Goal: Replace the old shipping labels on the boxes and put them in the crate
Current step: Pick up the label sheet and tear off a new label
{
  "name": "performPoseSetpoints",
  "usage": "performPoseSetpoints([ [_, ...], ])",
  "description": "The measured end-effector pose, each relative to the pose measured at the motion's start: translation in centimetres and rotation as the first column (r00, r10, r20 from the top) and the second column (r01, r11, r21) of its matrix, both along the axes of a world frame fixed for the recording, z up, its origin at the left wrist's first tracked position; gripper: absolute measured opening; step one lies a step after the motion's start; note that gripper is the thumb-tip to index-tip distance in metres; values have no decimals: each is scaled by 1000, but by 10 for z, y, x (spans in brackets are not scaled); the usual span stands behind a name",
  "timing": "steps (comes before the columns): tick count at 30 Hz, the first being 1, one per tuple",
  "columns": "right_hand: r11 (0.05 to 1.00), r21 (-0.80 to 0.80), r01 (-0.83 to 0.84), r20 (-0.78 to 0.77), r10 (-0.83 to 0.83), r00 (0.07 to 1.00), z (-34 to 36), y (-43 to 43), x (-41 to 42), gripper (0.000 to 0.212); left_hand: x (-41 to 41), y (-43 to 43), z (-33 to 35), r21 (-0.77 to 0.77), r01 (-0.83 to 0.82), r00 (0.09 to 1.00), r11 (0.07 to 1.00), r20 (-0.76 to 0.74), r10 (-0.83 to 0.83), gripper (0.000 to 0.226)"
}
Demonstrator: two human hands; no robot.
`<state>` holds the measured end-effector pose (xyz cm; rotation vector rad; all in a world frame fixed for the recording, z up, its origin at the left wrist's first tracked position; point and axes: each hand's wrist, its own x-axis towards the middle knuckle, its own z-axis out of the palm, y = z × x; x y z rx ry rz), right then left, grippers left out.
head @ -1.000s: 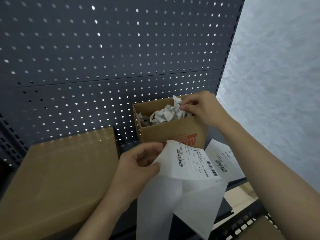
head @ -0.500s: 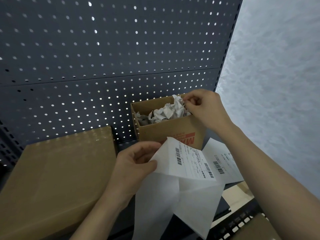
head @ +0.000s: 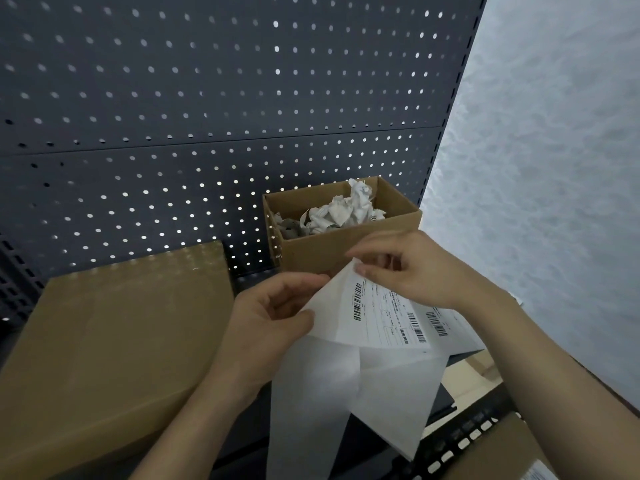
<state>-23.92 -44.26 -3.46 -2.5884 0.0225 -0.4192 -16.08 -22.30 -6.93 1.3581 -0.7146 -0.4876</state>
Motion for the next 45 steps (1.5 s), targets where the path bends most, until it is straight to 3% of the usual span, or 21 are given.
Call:
performPoseSetpoints([
  [5,992,121,34,44,-39,998,-4,2,-10,14,-2,1,-2,9,8,1000,1000,-13,-8,39],
  [9,991,130,29,106,-43,993,-5,4,-15,11,-1,1,-1,49,33,999,998,-16,-32,31],
  [19,999,51,-13,239,1,971,-13,7,-16,10,8,-22,14,304,-9,965,952,253,-72,9],
  [28,998,66,-2,381,-23,924,-27,7,-21,13,10,-31,8,321,-24,979,947,200,-43,14],
  [38,988,152,-9,348,-45,937,-30,5,-23,15,15,-36,5,335,-107,972,936,234,28,17],
  [45,953,302,-3,326,-100,940,-32,-2,-33,12,18,-36,-3,352,-134,966,927,254,43,15],
])
